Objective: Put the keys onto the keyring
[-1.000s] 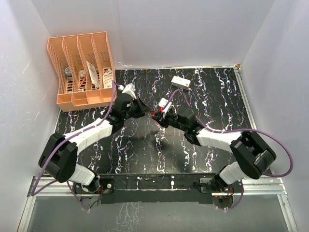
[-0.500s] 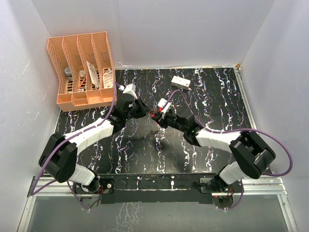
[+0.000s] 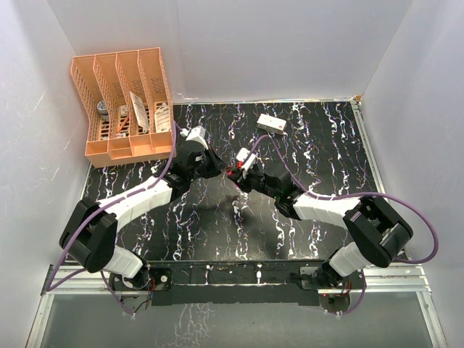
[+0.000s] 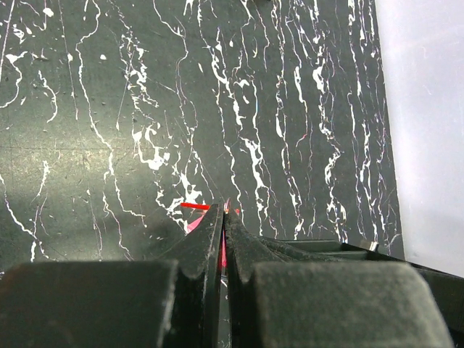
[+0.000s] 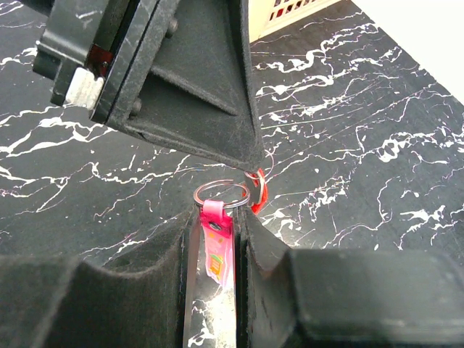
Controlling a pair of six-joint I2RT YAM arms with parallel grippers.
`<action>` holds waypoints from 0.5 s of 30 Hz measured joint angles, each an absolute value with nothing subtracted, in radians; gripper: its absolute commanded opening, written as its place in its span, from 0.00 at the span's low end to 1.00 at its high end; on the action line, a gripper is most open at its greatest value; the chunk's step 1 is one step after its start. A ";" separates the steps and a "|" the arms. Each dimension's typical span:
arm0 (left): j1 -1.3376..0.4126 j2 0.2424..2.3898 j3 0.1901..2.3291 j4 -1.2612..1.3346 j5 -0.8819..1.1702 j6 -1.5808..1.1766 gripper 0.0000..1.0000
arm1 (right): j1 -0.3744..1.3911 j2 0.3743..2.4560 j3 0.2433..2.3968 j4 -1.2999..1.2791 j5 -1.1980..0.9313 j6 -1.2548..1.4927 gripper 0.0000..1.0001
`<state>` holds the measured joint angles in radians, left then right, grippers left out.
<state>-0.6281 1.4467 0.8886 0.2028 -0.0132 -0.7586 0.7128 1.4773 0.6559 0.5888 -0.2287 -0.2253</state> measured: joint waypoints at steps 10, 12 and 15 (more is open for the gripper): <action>-0.638 1.452 0.891 0.187 -0.021 -0.757 0.00 | 0.714 1.477 0.656 0.589 -0.210 -0.226 0.00; -0.639 1.452 0.892 0.180 -0.023 -0.755 0.00 | 0.714 1.477 0.656 0.589 -0.208 -0.226 0.00; -0.640 1.454 0.898 0.175 -0.026 -0.754 0.00 | 0.714 1.477 0.656 0.589 -0.206 -0.226 0.00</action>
<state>-0.6395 1.4544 0.8982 0.1749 -0.0261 -0.7536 0.7136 1.4773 0.6559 0.5888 -0.2058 -0.2260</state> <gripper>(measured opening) 0.008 0.203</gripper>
